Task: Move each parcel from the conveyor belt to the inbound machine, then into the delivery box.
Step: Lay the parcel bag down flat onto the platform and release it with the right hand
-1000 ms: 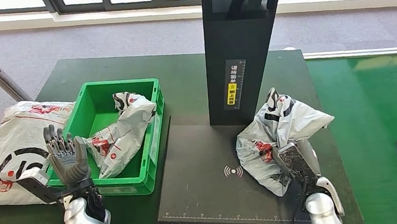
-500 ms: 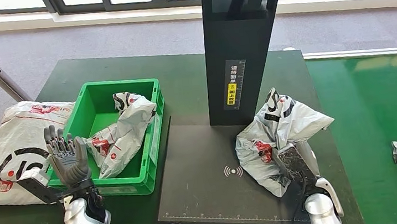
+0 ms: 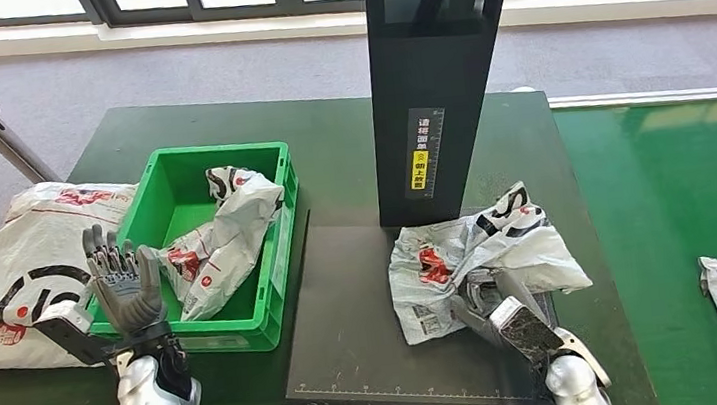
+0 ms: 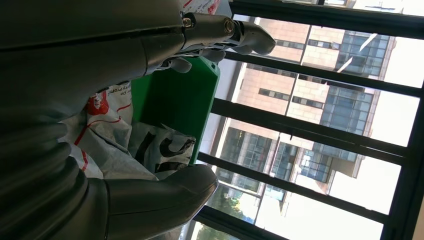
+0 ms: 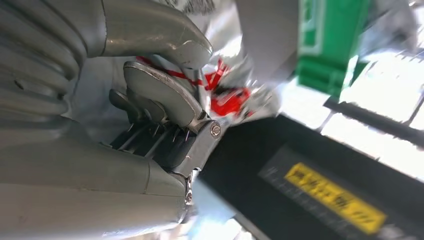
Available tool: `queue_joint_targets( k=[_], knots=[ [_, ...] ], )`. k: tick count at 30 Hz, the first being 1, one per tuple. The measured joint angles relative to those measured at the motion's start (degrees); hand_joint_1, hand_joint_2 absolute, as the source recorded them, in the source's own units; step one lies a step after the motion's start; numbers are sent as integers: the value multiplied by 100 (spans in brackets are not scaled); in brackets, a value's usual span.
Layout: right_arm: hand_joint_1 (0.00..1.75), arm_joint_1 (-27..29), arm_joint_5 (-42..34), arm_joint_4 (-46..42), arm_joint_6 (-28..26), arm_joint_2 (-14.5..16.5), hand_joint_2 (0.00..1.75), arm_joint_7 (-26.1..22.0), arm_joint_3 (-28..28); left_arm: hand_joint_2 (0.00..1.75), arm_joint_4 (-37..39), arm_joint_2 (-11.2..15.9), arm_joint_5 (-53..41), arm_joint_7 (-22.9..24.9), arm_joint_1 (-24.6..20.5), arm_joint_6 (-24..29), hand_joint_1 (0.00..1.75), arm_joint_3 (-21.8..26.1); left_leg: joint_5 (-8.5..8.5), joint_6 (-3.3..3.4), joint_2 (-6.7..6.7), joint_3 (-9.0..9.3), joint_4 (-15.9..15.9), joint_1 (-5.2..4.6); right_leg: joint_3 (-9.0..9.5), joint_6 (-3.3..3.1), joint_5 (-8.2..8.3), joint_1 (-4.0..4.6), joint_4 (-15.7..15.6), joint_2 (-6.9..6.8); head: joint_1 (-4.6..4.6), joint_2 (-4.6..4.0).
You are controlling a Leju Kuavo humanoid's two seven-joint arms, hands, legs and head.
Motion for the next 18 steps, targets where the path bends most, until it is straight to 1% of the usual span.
queue_joint_targets(
  k=[5, 9, 18],
  knots=[
    [175, 118, -482, -302, -90, -260, 175, -15, 635, 175, 66, 5, -27, 0, -43, 0, 0, -2, 4, 1, -1, 1, 0, 0, 1, 0, 1, 0, 0, -2, 0, 0],
    [175, 190, -566, -469, -112, -429, 175, -15, 994, 175, 114, 14, -36, 0, -70, 0, 0, -10, 12, 1, -7, 1, 0, 0, 4, 2, 3, -1, 0, -9, -1, 0],
    [175, 232, -580, -597, -136, -556, 175, -15, 1189, 175, 161, 21, -38, 0, -98, 0, 0, -12, 20, 3, -12, 1, 0, 0, 6, 3, 8, -1, 0, -14, 0, 0]
  ],
)
